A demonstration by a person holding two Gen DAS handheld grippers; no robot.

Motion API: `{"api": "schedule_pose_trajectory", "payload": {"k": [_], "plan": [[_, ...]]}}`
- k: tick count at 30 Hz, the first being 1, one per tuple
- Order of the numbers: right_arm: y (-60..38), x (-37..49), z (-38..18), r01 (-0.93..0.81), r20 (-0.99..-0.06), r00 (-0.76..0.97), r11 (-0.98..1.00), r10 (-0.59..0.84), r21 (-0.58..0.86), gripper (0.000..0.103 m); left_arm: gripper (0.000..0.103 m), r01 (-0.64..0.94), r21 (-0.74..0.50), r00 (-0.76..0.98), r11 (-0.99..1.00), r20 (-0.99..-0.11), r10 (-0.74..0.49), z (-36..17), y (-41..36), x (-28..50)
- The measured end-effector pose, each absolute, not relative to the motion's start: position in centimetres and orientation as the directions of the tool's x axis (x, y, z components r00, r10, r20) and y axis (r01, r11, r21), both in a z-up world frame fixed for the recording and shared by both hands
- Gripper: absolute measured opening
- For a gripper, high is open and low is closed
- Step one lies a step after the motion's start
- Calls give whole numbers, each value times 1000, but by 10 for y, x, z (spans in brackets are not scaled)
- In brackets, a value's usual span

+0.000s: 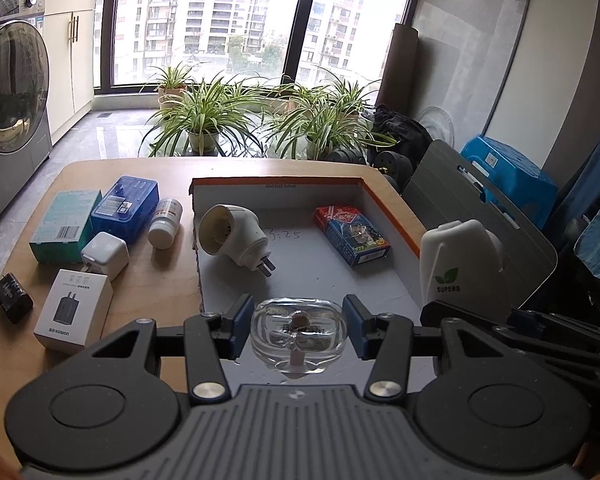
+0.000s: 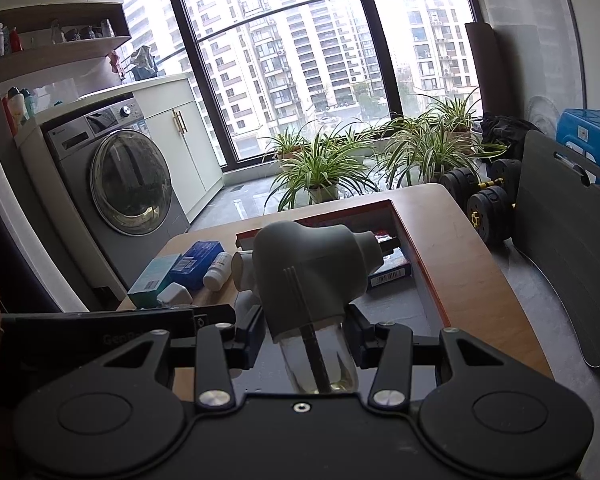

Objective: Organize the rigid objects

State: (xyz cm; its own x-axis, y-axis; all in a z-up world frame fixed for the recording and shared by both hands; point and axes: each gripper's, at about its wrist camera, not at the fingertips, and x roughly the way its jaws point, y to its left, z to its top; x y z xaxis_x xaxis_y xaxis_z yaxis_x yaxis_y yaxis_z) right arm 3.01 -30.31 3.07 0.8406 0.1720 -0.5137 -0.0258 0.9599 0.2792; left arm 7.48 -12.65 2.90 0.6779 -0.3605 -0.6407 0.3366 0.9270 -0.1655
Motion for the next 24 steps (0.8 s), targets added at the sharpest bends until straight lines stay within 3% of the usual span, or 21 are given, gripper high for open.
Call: {"api": "schedule_pose_trajectory", "payload": {"k": [24], "plan": [[-303,38,24,-16,-535,826,957,175,289,52,50,333,-167,663,928,-658,-356,21,-128,79]]}}
